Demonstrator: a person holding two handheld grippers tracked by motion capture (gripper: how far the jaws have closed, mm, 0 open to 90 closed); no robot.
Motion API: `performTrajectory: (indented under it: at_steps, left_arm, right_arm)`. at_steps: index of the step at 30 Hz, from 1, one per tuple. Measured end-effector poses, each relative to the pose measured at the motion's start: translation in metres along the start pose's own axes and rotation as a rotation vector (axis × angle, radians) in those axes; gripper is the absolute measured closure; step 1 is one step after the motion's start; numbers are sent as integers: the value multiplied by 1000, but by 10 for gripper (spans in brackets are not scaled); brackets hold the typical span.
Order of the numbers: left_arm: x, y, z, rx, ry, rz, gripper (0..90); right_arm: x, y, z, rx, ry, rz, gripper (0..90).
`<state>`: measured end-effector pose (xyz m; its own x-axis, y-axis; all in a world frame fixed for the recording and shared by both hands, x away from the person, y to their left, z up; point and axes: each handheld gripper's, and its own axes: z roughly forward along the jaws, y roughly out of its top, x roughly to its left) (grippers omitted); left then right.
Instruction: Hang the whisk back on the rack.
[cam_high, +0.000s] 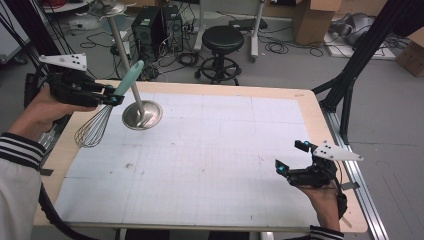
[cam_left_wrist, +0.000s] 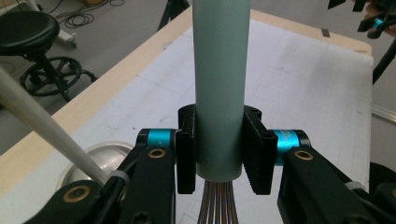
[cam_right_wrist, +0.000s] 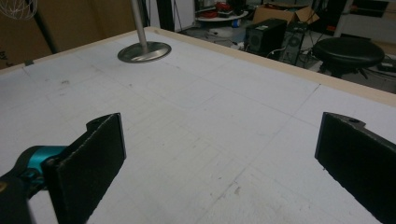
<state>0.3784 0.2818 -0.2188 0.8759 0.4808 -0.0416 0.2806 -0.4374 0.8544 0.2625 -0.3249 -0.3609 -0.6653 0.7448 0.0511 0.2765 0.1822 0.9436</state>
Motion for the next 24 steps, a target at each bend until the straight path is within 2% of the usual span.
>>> performTrajectory:
  at_steps: [4,7,16,24]
  left_arm:
    - [3,1,-12,-21,35,3,694]
    - [6,1,-20,-39,45,-9,694]
    - [12,2,-32,-66,77,-24,694]
    - [18,6,-44,-91,124,-37,694]
  right_arm:
    - [0,0,0,1,-2,-1,7]
    - [1,0,1,2,-1,2,7]
    - [1,0,2,10,2,-2,7]
    - [0,-1,1,7,-1,1,7]
